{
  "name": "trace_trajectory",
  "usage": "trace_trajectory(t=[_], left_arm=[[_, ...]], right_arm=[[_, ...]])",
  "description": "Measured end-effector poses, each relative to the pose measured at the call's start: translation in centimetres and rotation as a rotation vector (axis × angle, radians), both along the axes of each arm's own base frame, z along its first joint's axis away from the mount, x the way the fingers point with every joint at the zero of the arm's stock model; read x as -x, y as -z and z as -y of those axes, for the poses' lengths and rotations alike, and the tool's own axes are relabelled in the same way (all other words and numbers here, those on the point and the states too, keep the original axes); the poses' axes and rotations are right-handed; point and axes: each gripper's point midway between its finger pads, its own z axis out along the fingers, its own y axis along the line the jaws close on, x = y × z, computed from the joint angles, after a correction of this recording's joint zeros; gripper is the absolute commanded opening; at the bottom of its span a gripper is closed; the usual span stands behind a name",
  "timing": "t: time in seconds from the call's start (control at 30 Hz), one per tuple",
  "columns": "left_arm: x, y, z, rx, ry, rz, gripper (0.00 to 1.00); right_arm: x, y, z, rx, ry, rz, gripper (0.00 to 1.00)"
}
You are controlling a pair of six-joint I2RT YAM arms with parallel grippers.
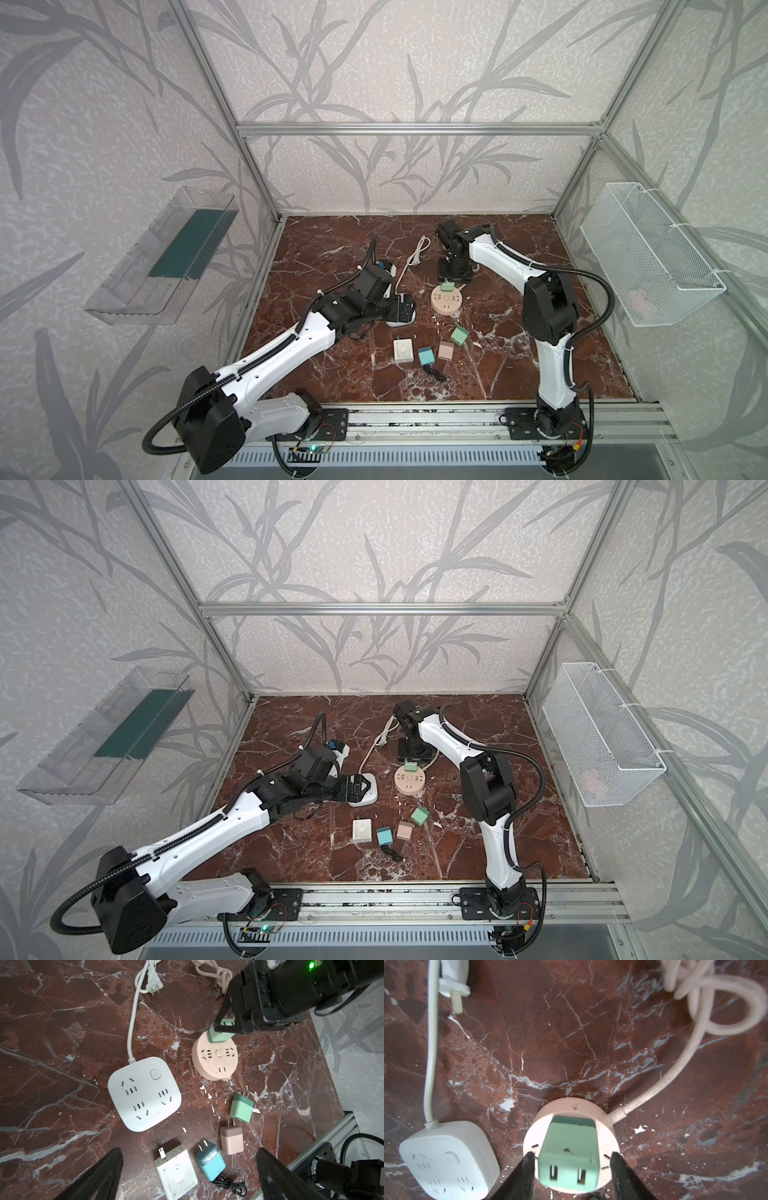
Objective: Insert the plug
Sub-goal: 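Open right gripper and withdraw while left gripper reaches toward second mint adapter, then lower left gripper over the second mint green adapter and close on it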
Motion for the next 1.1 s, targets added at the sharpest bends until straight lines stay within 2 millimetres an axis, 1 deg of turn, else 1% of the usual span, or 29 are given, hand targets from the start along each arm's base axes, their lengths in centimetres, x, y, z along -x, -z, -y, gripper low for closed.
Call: trace_trajectory(t=[0.07,0.2,0.27,0.33,0.4,0.53,0.6,0.67,0.73,0.83,1.0,1.1], left_arm=[[0.5,0.3,1.2,-0.017,0.038,0.001,0.92],[1.5,1.5,3.6,-0.096,0.117,0.000,0.89],[1.9,1.9,4.7,-0.147,0.151,0.004,0.86],[2.0,2.0,6.2,-0.215,0.187,0.013,0.85],[2.0,1.8,7.6,-0.264,0.216,0.021,0.84],[2.0,2.0,10.1,-0.349,0.276,0.016,0.79],[2.2,2.8,10.8,-0.386,0.302,0.001,0.78],[2.5,4.1,11.2,-0.417,0.329,-0.027,0.78],[2.9,5.5,11.5,-0.435,0.349,-0.060,0.78],[3.4,6.7,12.0,-0.429,0.373,-0.098,0.78],[3.6,7.7,13.5,-0.399,0.402,-0.132,0.77],[3.4,8.0,14.9,-0.385,0.420,-0.142,0.77]], right_arm=[[0.3,-2.1,0.9,-0.016,0.009,0.041,0.59],[2.1,-7.2,3.6,-0.061,0.038,0.149,0.59],[3.1,-9.0,4.8,-0.077,0.052,0.197,0.59],[4.8,-9.7,6.2,-0.076,0.062,0.219,0.59],[6.4,-9.2,7.3,-0.068,0.070,0.211,0.59],[9.2,-6.7,9.5,-0.054,0.101,0.151,0.59],[10.1,-5.7,10.7,-0.057,0.135,0.130,0.59],[10.9,-5.2,12.1,-0.061,0.174,0.124,0.59],[11.3,-5.2,13.0,-0.071,0.204,0.137,0.59],[11.7,-5.6,13.8,-0.089,0.229,0.162,0.59],[11.8,-5.2,14.0,-0.111,0.242,0.158,0.59],[11.9,-5.1,14.1,-0.121,0.247,0.151,0.59]])
